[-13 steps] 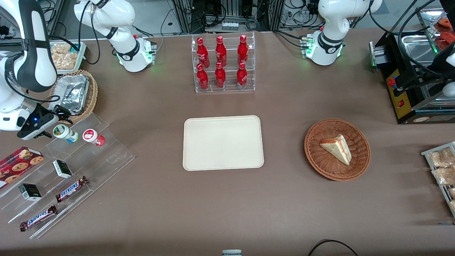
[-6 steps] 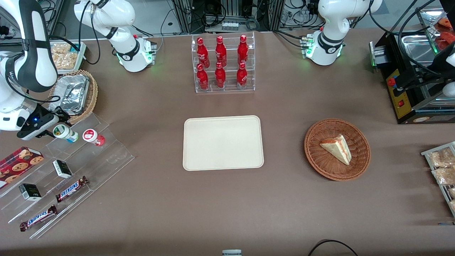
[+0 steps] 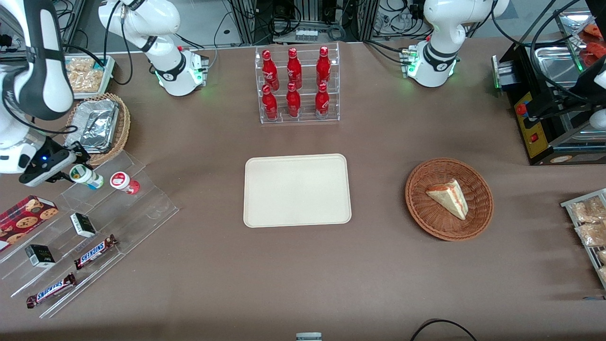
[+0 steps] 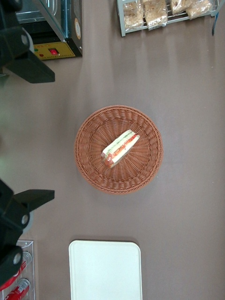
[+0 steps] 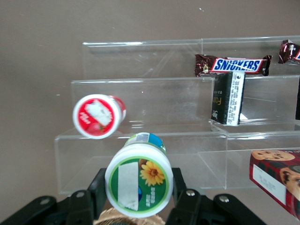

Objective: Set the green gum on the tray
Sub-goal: 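Lower the open right gripper around the green gum tub and close, then lift the gum tub and carry it over the cream tray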

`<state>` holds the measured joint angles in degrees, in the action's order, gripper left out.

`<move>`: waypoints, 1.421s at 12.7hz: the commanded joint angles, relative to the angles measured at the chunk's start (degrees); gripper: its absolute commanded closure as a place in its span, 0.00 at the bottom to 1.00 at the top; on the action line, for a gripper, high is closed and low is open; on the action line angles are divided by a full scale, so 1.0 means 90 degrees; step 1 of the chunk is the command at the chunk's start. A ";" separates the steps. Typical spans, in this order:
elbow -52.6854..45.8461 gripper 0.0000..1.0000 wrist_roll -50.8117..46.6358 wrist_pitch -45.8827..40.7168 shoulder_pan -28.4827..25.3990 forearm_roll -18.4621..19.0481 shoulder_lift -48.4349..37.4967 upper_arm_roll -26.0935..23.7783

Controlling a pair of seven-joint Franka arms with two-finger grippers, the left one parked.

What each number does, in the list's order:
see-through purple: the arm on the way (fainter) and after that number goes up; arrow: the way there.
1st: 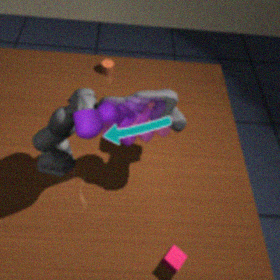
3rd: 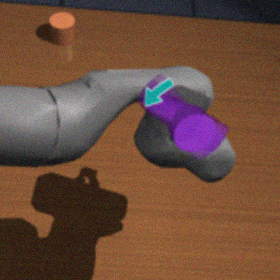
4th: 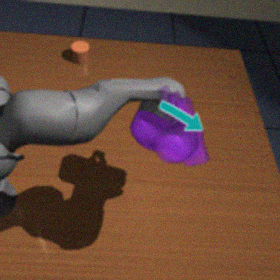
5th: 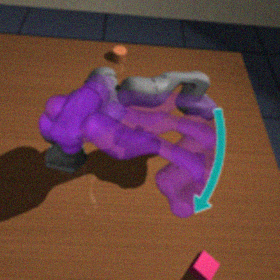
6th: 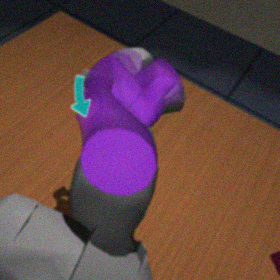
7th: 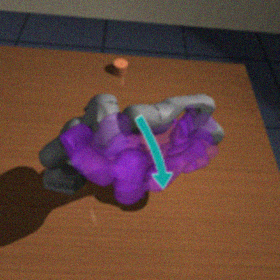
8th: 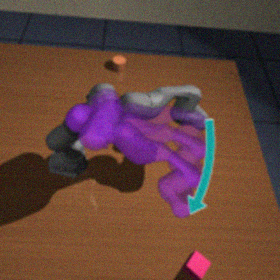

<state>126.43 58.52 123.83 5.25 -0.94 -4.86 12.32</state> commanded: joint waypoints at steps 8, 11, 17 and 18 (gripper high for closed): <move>-0.1722 1.00 -0.3039 -0.1843 -0.0366 -0.0129 0.0236 -0.2129; -0.2279 1.00 -0.4759 -0.1932 -0.1185 -0.0149 0.0792 -0.2345; -0.3529 1.00 -0.8235 -0.1466 -0.3070 -0.0110 0.2589 -0.2346; -0.3578 1.00 -0.8666 -0.1232 -0.3315 -0.0091 0.2746 -0.2336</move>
<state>99.31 -12.72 111.45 -21.33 -1.45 14.81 -9.26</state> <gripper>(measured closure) 0.414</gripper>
